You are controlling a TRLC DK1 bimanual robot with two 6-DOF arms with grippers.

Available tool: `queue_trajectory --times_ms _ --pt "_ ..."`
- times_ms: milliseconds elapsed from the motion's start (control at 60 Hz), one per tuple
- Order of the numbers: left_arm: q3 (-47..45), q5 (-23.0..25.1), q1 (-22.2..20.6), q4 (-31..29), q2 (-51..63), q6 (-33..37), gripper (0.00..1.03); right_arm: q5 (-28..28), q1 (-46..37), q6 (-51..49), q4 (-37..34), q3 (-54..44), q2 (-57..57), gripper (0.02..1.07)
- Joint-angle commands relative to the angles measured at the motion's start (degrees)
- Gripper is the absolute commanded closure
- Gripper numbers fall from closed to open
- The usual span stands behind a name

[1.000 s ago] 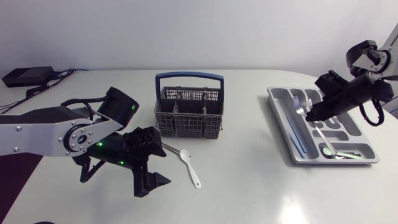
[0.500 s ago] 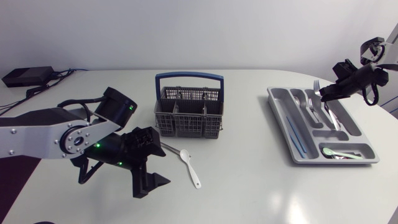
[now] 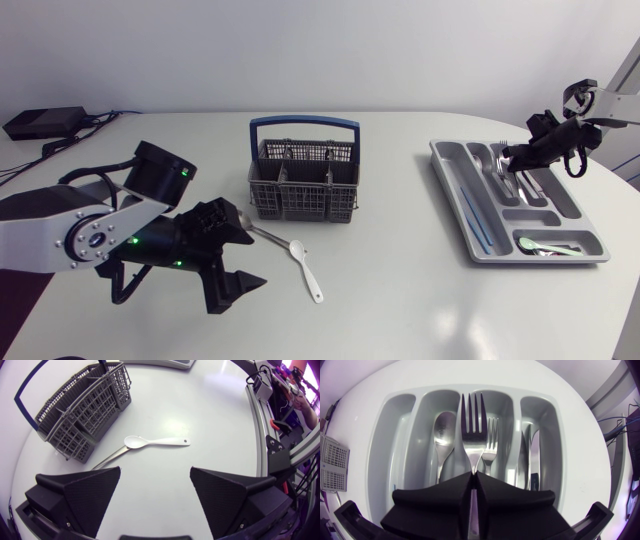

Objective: Unload the cutlery basket into the drawer organizer.

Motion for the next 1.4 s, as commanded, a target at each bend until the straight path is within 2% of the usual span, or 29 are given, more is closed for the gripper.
queue_trajectory --times_ms 0,100,183,200,267,383,433,600,833,1050,1100,1267,1383 --pt "-2.2 -0.2 0.7 0.1 -1.2 -1.0 0.06 0.8 -0.2 1.5 -0.1 1.5 1.9 1.01" --pt "-3.2 -0.2 0.7 0.1 -2.2 -1.0 0.06 2.1 -0.6 1.5 -0.1 0.9 2.6 1.0" --pt "-3.5 -0.2 0.9 0.1 -2.7 -1.0 0.06 2.3 -0.8 1.5 0.4 0.0 2.3 0.86" --pt "-3.6 -0.2 1.1 0.1 -3.0 -1.0 0.06 2.4 -0.8 1.5 0.7 -0.7 1.8 0.8" --pt "-3.6 -0.2 1.6 0.1 -3.4 -1.2 0.06 2.5 -0.8 1.3 1.7 -2.8 0.1 0.71" --pt "-3.6 -0.2 2.4 0.1 -4.5 -1.6 0.06 3.5 -0.3 0.4 4.9 -8.8 -5.3 0.58" --pt "-3.6 -0.2 2.6 0.1 -4.8 -1.7 0.06 3.5 0.2 0.0 5.2 -10.9 -7.4 0.56" --pt "-3.3 -0.2 3.1 0.1 -4.8 -2.4 0.06 3.2 5.4 -1.1 6.9 -23.4 -19.7 0.56" --pt "-2.7 -0.2 5.5 1.8 -4.5 -4.7 0.06 2.8 19.9 0.9 5.5 -38.1 -35.3 0.56" --pt "-1.1 -0.3 10.3 2.7 -3.4 -7.7 0.06 2.9 35.6 9.0 0.0 -41.9 -39.2 0.56" --pt "-0.7 -0.3 11.3 2.7 -3.1 -8.5 0.06 3.7 40.0 13.4 -0.4 -42.4 -39.8 0.56" --pt "0.6 -0.6 12.4 2.7 -1.0 -10.8 0.06 6.9 51.1 18.8 -2.5 -42.4 -39.1 0.56" --pt "2.6 -1.3 12.4 2.6 2.0 -14.8 0.06 7.7 55.1 22.7 -2.5 -41.7 -35.5 0.57"
